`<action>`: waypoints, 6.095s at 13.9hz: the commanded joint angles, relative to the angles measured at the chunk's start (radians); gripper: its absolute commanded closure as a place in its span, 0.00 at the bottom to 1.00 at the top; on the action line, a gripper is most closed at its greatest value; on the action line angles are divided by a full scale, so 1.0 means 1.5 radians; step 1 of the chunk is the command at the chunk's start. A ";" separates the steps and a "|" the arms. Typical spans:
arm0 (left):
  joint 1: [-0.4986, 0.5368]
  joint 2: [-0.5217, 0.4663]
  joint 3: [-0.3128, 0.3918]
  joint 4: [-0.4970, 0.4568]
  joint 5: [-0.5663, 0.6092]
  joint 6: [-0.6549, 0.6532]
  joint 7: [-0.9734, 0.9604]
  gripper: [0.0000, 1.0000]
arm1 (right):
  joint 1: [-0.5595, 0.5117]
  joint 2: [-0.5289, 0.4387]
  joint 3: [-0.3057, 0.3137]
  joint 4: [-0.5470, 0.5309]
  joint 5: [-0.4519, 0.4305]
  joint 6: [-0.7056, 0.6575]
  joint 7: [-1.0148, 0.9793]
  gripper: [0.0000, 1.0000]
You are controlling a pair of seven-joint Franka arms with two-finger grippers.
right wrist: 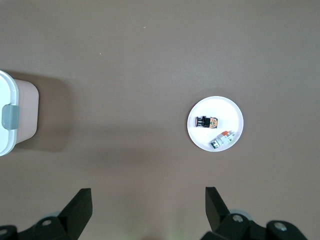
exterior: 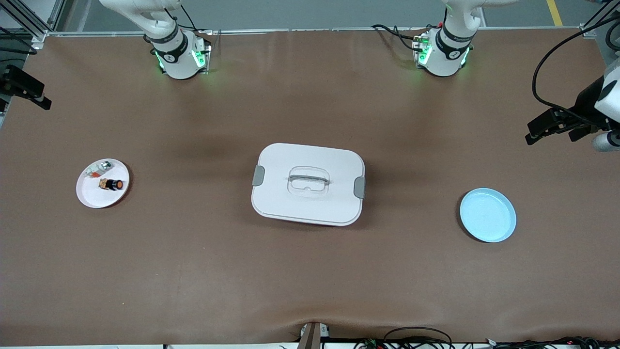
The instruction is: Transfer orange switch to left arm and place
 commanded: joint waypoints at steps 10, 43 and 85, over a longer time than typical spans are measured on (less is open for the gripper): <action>-0.004 0.007 0.001 0.016 0.011 -0.015 0.014 0.00 | 0.004 -0.025 0.004 -0.025 -0.027 0.016 0.037 0.00; -0.002 0.007 0.001 0.016 0.008 -0.015 0.015 0.00 | 0.007 -0.027 0.006 -0.026 -0.018 0.017 0.062 0.00; 0.000 0.012 0.001 0.040 0.002 -0.015 0.017 0.00 | 0.014 -0.026 0.005 -0.026 -0.027 0.019 0.059 0.00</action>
